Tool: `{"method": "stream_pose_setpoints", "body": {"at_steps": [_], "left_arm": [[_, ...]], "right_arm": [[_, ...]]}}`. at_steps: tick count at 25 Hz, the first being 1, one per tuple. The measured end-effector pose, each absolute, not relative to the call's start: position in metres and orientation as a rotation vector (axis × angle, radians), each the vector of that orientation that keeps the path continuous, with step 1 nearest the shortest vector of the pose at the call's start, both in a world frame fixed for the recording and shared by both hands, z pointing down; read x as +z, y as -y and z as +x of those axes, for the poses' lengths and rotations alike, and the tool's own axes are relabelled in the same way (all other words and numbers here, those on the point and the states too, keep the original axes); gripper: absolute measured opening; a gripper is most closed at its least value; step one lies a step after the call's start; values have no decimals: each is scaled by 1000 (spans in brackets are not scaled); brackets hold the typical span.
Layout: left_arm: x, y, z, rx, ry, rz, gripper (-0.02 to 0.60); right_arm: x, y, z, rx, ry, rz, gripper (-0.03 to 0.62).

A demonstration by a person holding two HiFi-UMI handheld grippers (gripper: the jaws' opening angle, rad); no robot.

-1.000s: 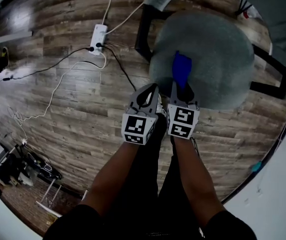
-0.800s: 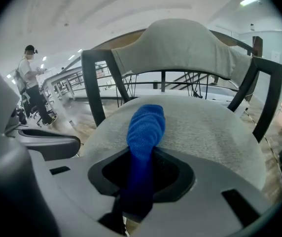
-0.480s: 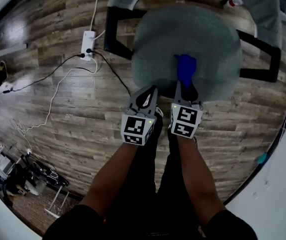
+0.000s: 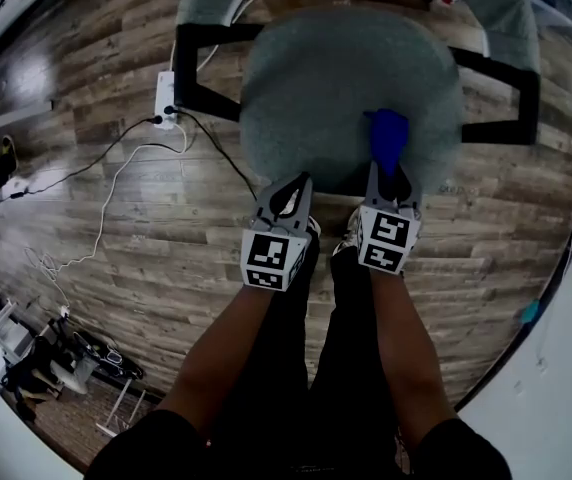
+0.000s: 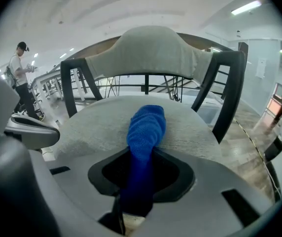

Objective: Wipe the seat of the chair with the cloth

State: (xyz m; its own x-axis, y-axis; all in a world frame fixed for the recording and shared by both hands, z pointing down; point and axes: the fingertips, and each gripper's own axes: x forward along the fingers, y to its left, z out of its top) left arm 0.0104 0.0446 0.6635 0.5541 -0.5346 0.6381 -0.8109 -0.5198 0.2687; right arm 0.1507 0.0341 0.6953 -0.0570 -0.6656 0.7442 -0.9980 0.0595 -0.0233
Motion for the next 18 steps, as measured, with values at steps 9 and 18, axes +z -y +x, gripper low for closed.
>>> {"method": "stream_pose_setpoints", "body": {"at_steps": [9, 18], "left_arm": [[660, -59, 56, 661, 1046, 2265, 6], [657, -72, 89, 658, 1039, 2295, 6]], "right_arm": [[697, -47, 218, 775, 1727, 1732, 107], [698, -59, 274, 769, 1693, 1804, 107]]}}
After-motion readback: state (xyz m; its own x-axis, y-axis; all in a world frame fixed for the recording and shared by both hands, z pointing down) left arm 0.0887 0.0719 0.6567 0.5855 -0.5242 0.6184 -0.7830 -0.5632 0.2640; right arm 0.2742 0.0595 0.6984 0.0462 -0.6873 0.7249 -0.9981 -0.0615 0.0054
